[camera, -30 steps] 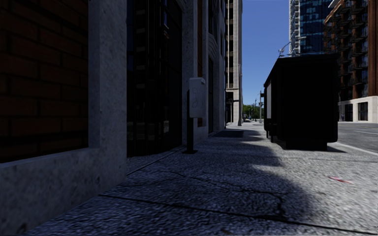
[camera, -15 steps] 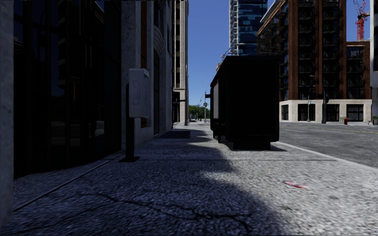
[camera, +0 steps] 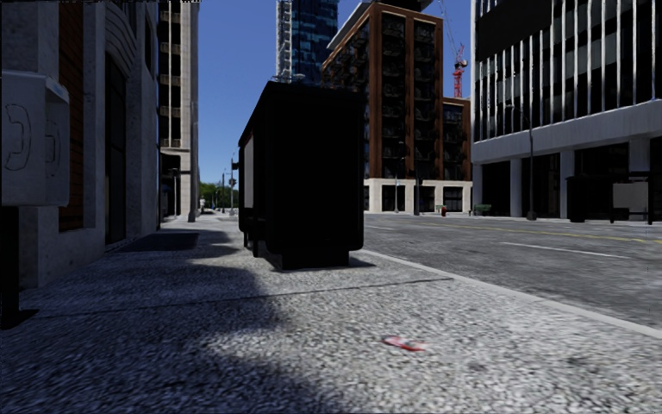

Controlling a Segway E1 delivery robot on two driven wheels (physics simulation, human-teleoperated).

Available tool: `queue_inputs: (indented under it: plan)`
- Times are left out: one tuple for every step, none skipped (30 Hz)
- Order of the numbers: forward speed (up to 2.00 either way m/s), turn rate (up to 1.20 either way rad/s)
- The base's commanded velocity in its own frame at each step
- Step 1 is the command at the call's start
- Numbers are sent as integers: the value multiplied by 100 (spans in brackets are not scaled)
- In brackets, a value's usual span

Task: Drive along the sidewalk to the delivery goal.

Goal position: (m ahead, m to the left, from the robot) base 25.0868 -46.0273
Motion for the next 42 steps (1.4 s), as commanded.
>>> queue_inputs:
  plan:
    - [127, -90]
    - [127, -90]
    - [125, -90]
    - [124, -90]
    - [124, -90]
    - [123, -96]
    - [123, -99]
    - [118, -100]
    - [118, -100]
    - [112, -100]
    - [109, -100]
    - [108, -100]
    - [108, -100]
    - [108, -100]
    - [107, -106]
    - [106, -120]
    - [106, -120]
    - [105, -120]
    - [105, -120]
    - [105, -120]
    - [105, -120]
    - [105, -120]
    - [105, -120]
    - [105, -120]
    - [105, -120]
    - [105, -120]
    - [110, -120]
    - [110, -120]
    - [121, -120]
    - [127, -120]
    - [128, -120]
    - [128, -120]
    - [128, -120]
    - [129, -120]
    - [131, -120]
    - [132, -120]
    - [133, -120]
    - [133, -120]
    - [134, -120]
    - [136, -120]
    - [139, -120]
    - [139, -120]
